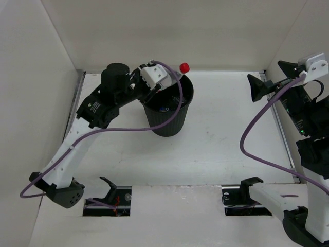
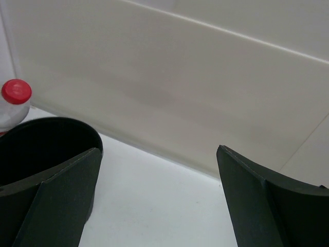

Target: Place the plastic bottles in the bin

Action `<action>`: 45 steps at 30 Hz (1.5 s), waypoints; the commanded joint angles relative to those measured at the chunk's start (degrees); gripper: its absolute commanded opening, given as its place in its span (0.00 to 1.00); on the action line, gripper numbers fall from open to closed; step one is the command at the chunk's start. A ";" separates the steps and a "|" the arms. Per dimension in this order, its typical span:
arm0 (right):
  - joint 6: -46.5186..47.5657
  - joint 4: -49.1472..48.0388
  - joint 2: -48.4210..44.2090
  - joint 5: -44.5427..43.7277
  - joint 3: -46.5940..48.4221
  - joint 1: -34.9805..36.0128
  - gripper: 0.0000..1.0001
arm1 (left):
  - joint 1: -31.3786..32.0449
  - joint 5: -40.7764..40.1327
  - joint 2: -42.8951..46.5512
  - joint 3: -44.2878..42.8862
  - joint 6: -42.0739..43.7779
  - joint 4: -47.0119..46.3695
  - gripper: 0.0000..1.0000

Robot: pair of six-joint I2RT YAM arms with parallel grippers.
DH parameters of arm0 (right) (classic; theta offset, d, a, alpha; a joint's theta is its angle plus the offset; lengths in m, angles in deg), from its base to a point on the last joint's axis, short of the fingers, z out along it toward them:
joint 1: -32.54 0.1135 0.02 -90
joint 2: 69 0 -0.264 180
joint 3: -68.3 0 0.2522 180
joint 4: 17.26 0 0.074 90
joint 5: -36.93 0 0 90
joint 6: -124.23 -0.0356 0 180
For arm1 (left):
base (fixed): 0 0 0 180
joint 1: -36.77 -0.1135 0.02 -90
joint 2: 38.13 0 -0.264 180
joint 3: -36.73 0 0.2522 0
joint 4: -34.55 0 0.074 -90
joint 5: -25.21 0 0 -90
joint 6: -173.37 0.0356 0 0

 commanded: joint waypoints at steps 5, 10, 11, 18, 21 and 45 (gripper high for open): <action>-2.60 -1.41 -4.06 0.81 -4.74 -4.28 1.00 | 0.94 5.49 -5.45 -0.60 -4.06 -9.96 0.09; -2.43 2.98 -4.77 0.47 -7.29 -5.43 1.00 | 0.24 5.32 -7.40 2.55 -4.42 -13.65 0.60; -2.25 4.73 -4.33 -0.15 -7.73 -5.43 1.00 | -0.20 5.05 -7.14 4.04 -4.24 -15.14 0.76; 0.56 22.57 -0.02 -8.15 -8.26 -3.85 1.00 | -8.71 -2.40 -3.98 8.01 -3.97 -23.58 1.00; 0.12 24.61 -2.56 -7.19 -8.70 -3.76 1.00 | -15.65 -6.90 -0.81 6.79 -3.89 -26.31 1.00; -15.96 15.99 -7.05 5.38 -14.50 -31.10 1.00 | -77.37 3.11 37.60 31.65 -21.29 -15.08 1.00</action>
